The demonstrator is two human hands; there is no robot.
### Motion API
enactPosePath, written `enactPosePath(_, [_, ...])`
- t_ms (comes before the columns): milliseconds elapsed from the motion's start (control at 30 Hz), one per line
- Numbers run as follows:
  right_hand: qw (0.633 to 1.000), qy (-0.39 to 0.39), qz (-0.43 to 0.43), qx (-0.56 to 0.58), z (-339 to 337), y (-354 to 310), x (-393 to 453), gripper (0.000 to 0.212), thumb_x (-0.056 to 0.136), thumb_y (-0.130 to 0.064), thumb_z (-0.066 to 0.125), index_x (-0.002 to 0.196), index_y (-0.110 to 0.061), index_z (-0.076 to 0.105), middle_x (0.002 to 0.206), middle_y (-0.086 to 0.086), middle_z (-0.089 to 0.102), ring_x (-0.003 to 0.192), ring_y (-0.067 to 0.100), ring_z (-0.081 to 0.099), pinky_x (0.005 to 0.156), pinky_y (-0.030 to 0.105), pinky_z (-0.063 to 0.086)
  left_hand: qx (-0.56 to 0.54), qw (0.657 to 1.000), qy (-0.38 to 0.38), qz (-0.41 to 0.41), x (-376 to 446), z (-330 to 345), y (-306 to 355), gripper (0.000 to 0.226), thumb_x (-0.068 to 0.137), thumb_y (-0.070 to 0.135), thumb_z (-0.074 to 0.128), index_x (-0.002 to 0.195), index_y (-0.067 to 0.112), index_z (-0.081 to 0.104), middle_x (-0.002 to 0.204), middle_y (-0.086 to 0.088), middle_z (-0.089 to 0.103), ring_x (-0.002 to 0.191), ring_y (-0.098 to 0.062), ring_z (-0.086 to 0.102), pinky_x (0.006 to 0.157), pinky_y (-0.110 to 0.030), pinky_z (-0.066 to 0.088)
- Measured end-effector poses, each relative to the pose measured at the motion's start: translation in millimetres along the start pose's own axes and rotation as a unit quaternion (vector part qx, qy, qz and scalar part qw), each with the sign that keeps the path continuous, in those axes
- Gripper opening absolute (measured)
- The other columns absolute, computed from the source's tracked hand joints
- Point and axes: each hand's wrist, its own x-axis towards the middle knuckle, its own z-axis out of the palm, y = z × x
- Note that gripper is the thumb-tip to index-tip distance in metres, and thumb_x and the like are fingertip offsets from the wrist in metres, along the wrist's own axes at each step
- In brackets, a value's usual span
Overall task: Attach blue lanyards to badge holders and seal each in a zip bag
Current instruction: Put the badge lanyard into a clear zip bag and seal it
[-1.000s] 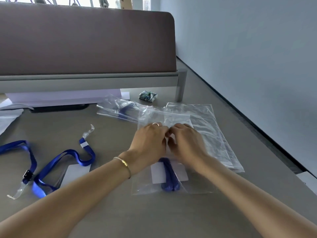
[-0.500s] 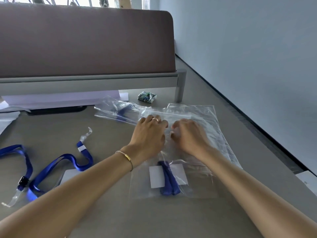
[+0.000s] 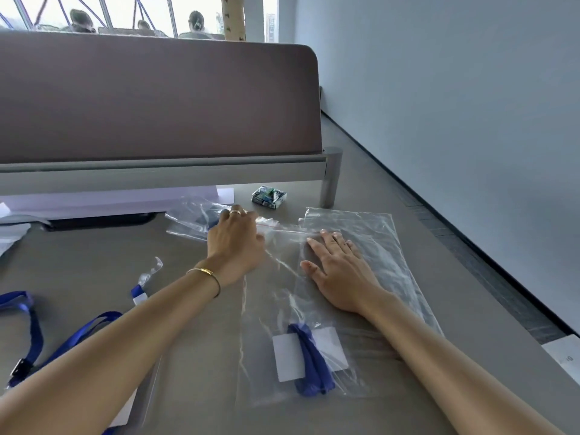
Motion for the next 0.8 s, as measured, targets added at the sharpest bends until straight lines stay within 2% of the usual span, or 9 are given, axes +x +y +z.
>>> enactPosePath(100, [1.000, -0.017, 0.004, 0.013, -5.1, -2.8, -2.7, 0.070, 0.098, -0.067, 0.019, 0.159, -0.035, 0.009, 0.169, 0.007, -0.002, 0.155, 0.023, -0.010, 0.125, 0.044, -0.005, -0.015, 1.000, 0.002, 0.002, 6.9, -6.2, -7.0, 0.018, 0.090, 0.021, 0.055, 0.100, 0.022, 0.069, 0.110, -0.001, 0.059, 0.113, -0.026, 0.050, 0.077, -0.035, 0.044])
enactPosePath(200, [1.000, -0.015, 0.015, 0.018, -21.7, -11.3, -1.4, 0.074, 0.094, -0.070, 0.022, 0.158, -0.035, 0.011, 0.168, 0.009, 0.002, 0.155, 0.026, -0.006, 0.125, 0.050, -0.003, -0.055, 0.998, 0.012, 0.017, 6.3, -16.2, -8.3, 0.015, 0.087, 0.015, 0.058, 0.084, 0.025, 0.069, 0.097, 0.005, 0.063, 0.096, -0.021, 0.057, 0.067, -0.029, 0.039])
enactPosePath(267, [1.000, 0.024, -0.002, 0.002, -36.8, -22.1, 1.1, 0.072, 0.097, -0.062, 0.038, 0.158, -0.031, 0.015, 0.167, 0.008, 0.014, 0.155, 0.027, 0.006, 0.125, 0.052, 0.004, -0.088, 0.995, 0.023, 0.037, 2.9, -23.8, -8.0, 0.013, 0.085, 0.015, 0.062, 0.081, 0.025, 0.069, 0.091, 0.008, 0.065, 0.087, -0.019, 0.059, 0.064, -0.028, 0.039])
enactPosePath(367, [0.991, 0.119, -0.060, 0.014, -55.9, -47.1, 7.4, 0.070, 0.092, -0.041, 0.064, 0.152, -0.026, 0.032, 0.157, 0.003, 0.036, 0.147, 0.025, 0.026, 0.123, 0.046, 0.017, -0.116, 0.988, 0.052, 0.092, -8.3, -33.2, -8.0, 0.010, 0.086, 0.018, 0.070, 0.082, 0.027, 0.073, 0.086, 0.011, 0.065, 0.084, -0.016, 0.058, 0.065, -0.030, 0.043])
enactPosePath(433, [0.982, 0.163, -0.096, 0.023, -61.9, -65.4, 14.0, 0.061, 0.086, -0.032, 0.072, 0.142, -0.024, 0.050, 0.144, 0.000, 0.051, 0.137, 0.022, 0.040, 0.117, 0.037, 0.027, -0.135, 0.980, 0.076, 0.126, -16.2, -37.1, -9.3, 0.011, 0.083, 0.016, 0.075, 0.085, 0.027, 0.074, 0.082, 0.013, 0.066, 0.083, -0.014, 0.058, 0.069, -0.032, 0.048])
enactPosePath(533, [0.980, 0.168, -0.110, 0.016, -64.7, -86.8, 21.4, 0.031, 0.082, -0.026, 0.075, 0.112, -0.024, 0.070, 0.115, -0.001, 0.069, 0.115, 0.022, 0.056, 0.102, 0.029, 0.036, -0.185, 0.965, 0.109, 0.151, -24.1, -41.6, -12.5, 0.026, 0.073, 0.004, 0.081, 0.085, 0.026, 0.072, 0.070, 0.021, 0.059, 0.074, -0.004, 0.054, 0.069, -0.028, 0.049])
enactPosePath(600, [0.980, 0.164, -0.113, 0.014, -64.9, -93.1, 23.3, 0.018, 0.082, -0.021, 0.074, 0.099, -0.025, 0.074, 0.101, 0.000, 0.071, 0.104, 0.023, 0.060, 0.094, 0.026, 0.035, -0.218, 0.957, 0.121, 0.150, -27.8, -43.3, -14.8, 0.031, 0.069, 0.001, 0.083, 0.080, 0.024, 0.066, 0.065, 0.024, 0.057, 0.069, -0.001, 0.053, 0.065, -0.020, 0.045])
enactPosePath(700, [0.980, 0.158, -0.117, 0.016, -63.2, -95.2, 25.4, 0.015, 0.080, -0.021, 0.074, 0.091, -0.031, 0.076, 0.093, 0.000, 0.069, 0.096, 0.023, 0.060, 0.086, 0.024, 0.036, -0.251, 0.950, 0.125, 0.137, -31.3, -43.6, -18.4, 0.040, 0.065, 0.000, 0.085, 0.072, 0.023, 0.053, 0.064, 0.014, 0.058, 0.067, -0.005, 0.055, 0.062, -0.025, 0.046])
enactPosePath(800, [0.982, 0.147, -0.121, 0.021, -61.9, -94.5, 27.8, 0.015, 0.078, -0.025, 0.075, 0.089, -0.035, 0.075, 0.087, -0.003, 0.067, 0.091, 0.023, 0.059, 0.084, 0.034, 0.048, -0.247, 0.953, 0.110, 0.137, -30.3, -46.5, -20.7, 0.043, 0.068, 0.001, 0.084, 0.071, 0.027, 0.050, 0.067, 0.011, 0.058, 0.069, -0.008, 0.054, 0.062, -0.022, 0.045])
